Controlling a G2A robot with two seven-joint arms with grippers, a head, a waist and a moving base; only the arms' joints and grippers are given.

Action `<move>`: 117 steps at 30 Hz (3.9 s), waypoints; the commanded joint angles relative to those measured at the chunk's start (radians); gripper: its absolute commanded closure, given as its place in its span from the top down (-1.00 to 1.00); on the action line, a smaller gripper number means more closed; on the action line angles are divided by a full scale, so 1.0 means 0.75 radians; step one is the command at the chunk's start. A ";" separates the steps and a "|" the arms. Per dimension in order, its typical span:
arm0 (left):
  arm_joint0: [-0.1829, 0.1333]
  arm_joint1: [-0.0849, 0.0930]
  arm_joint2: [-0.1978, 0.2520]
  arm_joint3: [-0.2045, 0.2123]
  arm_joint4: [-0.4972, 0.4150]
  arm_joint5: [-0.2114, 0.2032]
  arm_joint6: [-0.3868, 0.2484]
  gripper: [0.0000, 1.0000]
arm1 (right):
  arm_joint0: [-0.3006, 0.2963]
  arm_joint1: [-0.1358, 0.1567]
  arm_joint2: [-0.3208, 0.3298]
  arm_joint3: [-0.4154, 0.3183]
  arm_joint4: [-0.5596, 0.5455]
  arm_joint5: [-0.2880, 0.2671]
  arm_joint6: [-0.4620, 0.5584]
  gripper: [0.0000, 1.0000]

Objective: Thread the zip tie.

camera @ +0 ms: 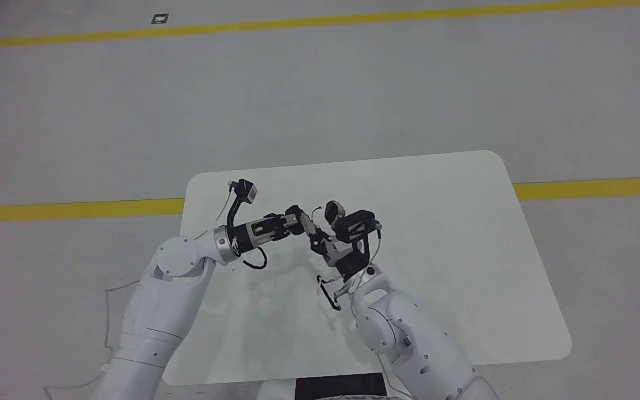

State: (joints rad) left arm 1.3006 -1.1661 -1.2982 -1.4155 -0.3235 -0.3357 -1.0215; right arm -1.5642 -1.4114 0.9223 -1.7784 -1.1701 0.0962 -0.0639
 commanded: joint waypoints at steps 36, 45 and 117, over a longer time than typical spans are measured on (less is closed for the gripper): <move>0.000 0.000 0.000 0.000 0.000 0.000 0.000 -1.00 | -0.008 -0.006 -0.010 -0.006 -0.053 0.012 0.019 -1.00; 0.000 0.000 0.000 0.000 0.000 0.000 0.000 -1.00 | 0.007 -0.013 -0.023 0.023 -0.037 0.014 0.027 -1.00; -0.046 -0.004 0.040 0.172 -0.472 0.273 -0.021 -1.00 | -0.095 0.097 0.112 0.086 -0.533 -0.118 -0.406 1.00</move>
State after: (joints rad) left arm 1.2626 -1.1678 -1.2718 -1.2830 -0.6698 -0.1358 -1.0485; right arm -1.6374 -1.3389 1.0050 -1.7142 -1.5700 0.0036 -0.3725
